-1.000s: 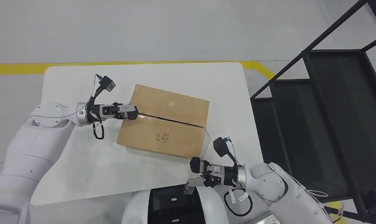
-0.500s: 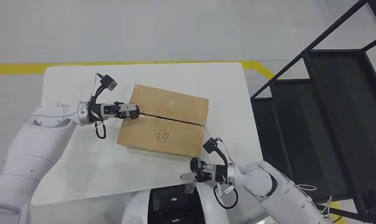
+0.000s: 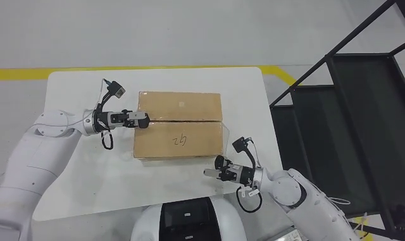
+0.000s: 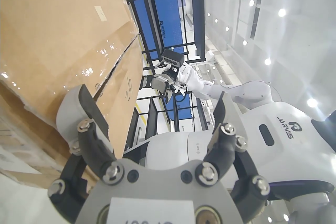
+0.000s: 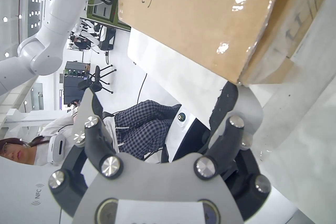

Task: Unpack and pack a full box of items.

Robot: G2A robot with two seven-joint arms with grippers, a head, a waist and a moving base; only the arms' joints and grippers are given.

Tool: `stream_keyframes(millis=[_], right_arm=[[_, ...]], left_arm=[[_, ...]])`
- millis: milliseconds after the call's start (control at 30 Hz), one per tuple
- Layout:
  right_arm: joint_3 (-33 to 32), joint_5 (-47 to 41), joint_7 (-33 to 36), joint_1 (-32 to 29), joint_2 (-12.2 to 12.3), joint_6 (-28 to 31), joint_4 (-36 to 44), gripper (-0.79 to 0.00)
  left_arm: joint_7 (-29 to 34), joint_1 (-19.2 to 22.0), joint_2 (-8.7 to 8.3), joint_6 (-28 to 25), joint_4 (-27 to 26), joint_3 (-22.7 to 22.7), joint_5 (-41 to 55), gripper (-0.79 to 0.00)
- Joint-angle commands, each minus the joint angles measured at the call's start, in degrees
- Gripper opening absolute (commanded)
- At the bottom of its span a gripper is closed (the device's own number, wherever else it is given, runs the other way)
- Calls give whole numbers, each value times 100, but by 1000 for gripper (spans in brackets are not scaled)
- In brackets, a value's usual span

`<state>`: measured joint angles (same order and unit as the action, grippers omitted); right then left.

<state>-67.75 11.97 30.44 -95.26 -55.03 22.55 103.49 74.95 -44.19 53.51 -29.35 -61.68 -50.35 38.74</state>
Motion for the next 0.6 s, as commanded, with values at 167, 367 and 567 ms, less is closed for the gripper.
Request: stream_keyframes(millis=[167, 367, 567], right_arm=[[-531, -214, 55, -323, 91, 414, 307, 0], [-918, -202, -487, -447, 101, 445, 428, 0], [-672, 122, -628, -46, 33, 33, 160, 0]], left_arm=[[-27, -29, 2, -27, -40, -39, 195, 0], [-68, -83, 35, -68, -68, -62, 430, 0], [-50, -114, 72, -50, -68, -68, 522, 0]])
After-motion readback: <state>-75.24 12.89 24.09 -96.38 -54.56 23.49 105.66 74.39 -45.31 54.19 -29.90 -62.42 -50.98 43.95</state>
